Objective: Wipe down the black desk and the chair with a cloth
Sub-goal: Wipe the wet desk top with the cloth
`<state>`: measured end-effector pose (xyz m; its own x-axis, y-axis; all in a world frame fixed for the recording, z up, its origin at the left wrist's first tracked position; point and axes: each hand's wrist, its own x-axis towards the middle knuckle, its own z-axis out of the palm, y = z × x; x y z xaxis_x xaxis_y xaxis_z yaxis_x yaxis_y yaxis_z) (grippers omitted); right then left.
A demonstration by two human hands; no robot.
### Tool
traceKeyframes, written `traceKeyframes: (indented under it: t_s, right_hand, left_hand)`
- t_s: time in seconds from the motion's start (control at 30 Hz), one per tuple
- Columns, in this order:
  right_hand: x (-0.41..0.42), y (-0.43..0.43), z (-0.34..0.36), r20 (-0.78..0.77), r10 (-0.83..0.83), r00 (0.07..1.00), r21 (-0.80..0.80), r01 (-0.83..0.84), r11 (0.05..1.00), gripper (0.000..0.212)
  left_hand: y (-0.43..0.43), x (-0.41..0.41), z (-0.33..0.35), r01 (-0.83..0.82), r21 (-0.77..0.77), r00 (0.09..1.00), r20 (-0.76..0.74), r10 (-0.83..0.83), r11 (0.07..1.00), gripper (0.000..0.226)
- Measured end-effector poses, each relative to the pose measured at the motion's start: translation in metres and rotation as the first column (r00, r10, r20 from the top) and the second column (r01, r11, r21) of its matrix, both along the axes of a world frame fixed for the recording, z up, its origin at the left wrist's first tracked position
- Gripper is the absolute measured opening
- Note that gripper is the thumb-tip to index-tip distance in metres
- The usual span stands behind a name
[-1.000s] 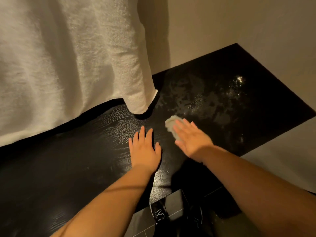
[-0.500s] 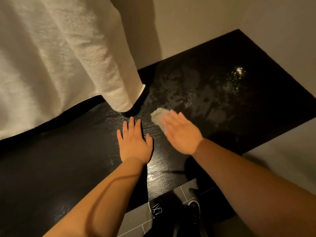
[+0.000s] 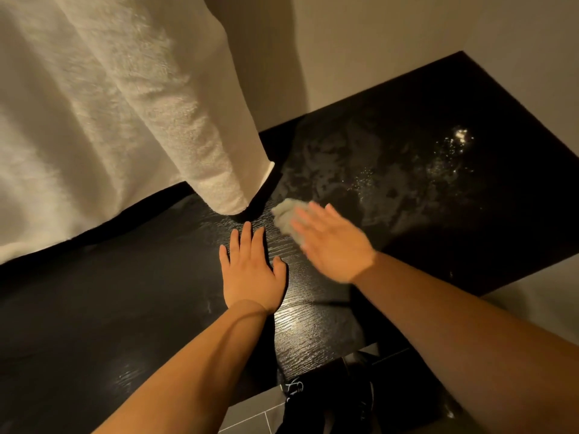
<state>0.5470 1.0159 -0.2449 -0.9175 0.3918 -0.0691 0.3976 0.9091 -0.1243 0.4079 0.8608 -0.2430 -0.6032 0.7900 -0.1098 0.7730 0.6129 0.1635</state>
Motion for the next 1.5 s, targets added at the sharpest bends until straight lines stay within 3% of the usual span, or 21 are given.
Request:
traceKeyframes:
  t_s: [0.17,0.23,0.33,0.43,0.6,0.73,0.9,1.0,1.1,1.2,1.27,1.33,1.4,1.5]
  right_hand:
    - [0.002,0.055,0.001,0.029,-0.390,0.920,-0.041,0.391,0.919,0.056]
    - [0.001,0.035,0.005,0.045,-0.371,0.927,-0.042,0.373,0.927,0.061]
    - [0.015,-0.019,0.008,0.096,-0.174,0.980,-0.031,0.177,0.984,0.065]
    - [0.039,-0.018,0.009,0.115,-0.061,0.992,-0.071,0.069,0.995,0.063]
    - [0.069,0.054,0.007,0.100,-0.311,0.945,-0.030,0.315,0.948,0.061]
    - [0.063,0.038,0.010,0.056,-0.440,0.896,-0.048,0.443,0.895,0.060]
    - [0.057,-0.042,0.008,0.056,-0.159,0.986,-0.099,0.164,0.982,0.063]
    - [0.073,-0.022,0.007,0.081,-0.029,0.996,-0.117,0.039,0.992,0.063]
    - [0.083,0.031,0.007,0.048,-0.222,0.974,-0.066,0.225,0.972,0.059]
    - [0.083,0.061,0.008,0.052,-0.458,0.888,-0.093,0.461,0.883,0.062]
    - [0.074,0.053,0.006,0.048,-0.524,0.851,-0.127,0.525,0.841,0.066]
    - [0.065,0.026,0.006,0.026,-0.474,0.880,-0.123,0.474,0.872,0.064]
    - [0.065,0.001,0.006,0.024,-0.317,0.948,-0.120,0.318,0.941,0.061]
    - [0.076,0.013,0.004,0.054,-0.154,0.987,-0.157,0.161,0.974,0.062]
  left_hand:
    - [0.000,0.000,-0.001,-0.001,0.010,1.000,-0.002,0.001,1.000,0.072]
    - [0.000,0.000,-0.001,-0.002,0.008,1.000,0.002,0.002,1.000,0.072]
    - [0.001,0.000,-0.001,0.000,0.014,1.000,0.002,0.000,1.000,0.072]
    - [0.001,0.000,-0.001,-0.007,0.020,1.000,0.004,0.007,1.000,0.072]
    - [0.000,0.000,0.000,-0.008,0.020,1.000,0.005,0.008,1.000,0.072]
    - [0.000,0.001,-0.001,-0.011,0.032,1.000,0.007,0.011,0.999,0.071]
    - [0.001,0.002,0.004,0.005,-0.034,1.000,-0.001,-0.005,0.999,0.069]
    - [0.004,0.005,0.008,0.018,-0.103,1.000,0.004,-0.017,0.995,0.068]
    - [0.010,0.008,0.013,0.029,-0.087,0.999,0.045,-0.025,0.996,0.066]
    - [0.029,0.016,0.015,0.022,-0.045,0.995,0.094,-0.018,0.999,0.064]
    - [0.046,0.021,0.017,-0.002,-0.031,0.991,0.136,0.006,1.000,0.063]
    - [0.059,0.025,0.016,-0.007,-0.022,0.989,0.150,0.010,1.000,0.063]
    - [0.066,0.027,0.011,-0.005,-0.029,0.992,0.127,0.008,1.000,0.064]
    - [0.065,0.028,0.004,-0.019,-0.009,0.997,0.075,0.020,1.000,0.065]
